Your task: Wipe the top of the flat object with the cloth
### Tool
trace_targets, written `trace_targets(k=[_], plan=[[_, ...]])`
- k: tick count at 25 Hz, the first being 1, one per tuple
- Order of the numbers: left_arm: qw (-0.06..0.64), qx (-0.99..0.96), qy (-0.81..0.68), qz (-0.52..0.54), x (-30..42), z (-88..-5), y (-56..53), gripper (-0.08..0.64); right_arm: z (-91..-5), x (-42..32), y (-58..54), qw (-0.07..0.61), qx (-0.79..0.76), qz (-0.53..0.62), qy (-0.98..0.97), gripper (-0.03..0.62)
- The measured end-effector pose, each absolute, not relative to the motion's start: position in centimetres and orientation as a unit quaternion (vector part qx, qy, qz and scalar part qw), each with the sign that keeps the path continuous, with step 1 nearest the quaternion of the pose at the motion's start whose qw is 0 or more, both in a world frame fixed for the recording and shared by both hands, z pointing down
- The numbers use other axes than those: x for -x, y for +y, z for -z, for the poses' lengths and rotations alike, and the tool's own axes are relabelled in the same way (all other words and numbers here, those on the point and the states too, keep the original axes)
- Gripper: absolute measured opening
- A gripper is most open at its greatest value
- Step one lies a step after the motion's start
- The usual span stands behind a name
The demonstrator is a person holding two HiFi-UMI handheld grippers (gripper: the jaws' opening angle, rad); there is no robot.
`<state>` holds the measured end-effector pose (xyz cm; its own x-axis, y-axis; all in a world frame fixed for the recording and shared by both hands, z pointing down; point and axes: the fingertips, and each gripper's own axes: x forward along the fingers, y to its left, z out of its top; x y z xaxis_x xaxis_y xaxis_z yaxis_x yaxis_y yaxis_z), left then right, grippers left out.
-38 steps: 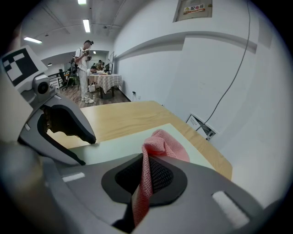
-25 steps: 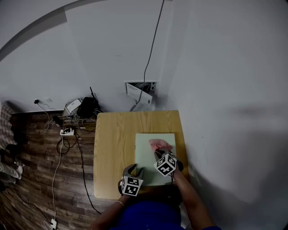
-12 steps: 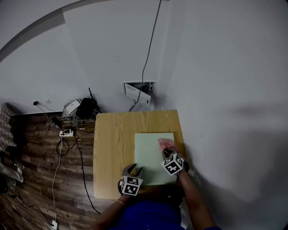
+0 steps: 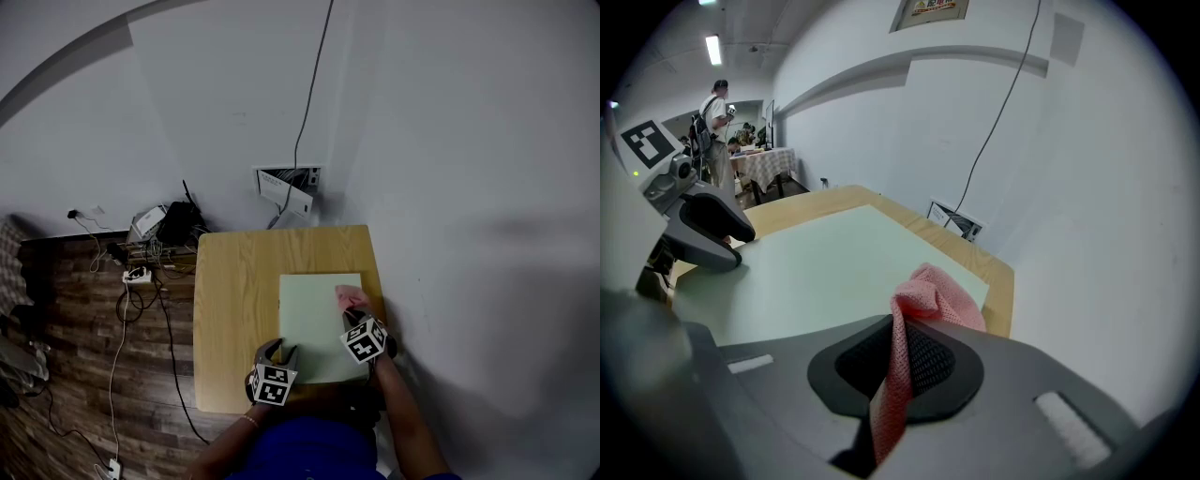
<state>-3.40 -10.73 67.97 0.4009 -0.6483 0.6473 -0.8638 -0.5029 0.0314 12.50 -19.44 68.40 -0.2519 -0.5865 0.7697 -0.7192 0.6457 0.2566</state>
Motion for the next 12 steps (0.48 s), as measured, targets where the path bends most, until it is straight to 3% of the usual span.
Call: trace_targets(k=[12], plan=[[0.185, -0.817, -0.462, -0.291, 3.33, -67.90, -10.80, 0.164, -68.41, -12.61, -19.47, 0.443, -0.432, -0.070, -0.783, 0.014]])
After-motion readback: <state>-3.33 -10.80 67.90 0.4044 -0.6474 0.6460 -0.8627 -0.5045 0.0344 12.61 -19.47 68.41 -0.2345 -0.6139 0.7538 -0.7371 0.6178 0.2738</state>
